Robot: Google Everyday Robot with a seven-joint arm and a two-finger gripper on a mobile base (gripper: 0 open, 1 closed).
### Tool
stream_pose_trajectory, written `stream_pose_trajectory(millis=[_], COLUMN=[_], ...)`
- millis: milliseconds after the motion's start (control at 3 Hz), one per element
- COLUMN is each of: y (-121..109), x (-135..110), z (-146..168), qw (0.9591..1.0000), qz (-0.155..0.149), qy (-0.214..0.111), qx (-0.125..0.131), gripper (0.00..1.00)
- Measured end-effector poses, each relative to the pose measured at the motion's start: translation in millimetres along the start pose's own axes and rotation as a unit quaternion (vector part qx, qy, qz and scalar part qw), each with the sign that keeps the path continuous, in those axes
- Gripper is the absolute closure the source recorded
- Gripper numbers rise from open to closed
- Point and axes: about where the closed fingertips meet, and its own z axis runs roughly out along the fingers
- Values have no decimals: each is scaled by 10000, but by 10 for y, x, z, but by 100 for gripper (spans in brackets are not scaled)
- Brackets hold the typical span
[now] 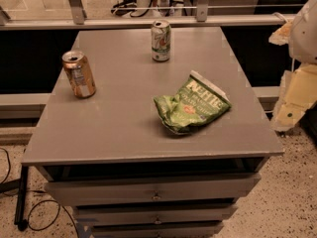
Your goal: Knock orange can over
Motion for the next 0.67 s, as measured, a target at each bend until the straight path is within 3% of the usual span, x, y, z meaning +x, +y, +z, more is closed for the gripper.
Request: stream_pose_trajectory(millis=[333, 667], y=[0, -41], x=[0, -71], z=[0, 55], qw=[10000, 9998], qz=[0, 5], qy=[0, -216], qx=[0, 8], gripper=[0, 0])
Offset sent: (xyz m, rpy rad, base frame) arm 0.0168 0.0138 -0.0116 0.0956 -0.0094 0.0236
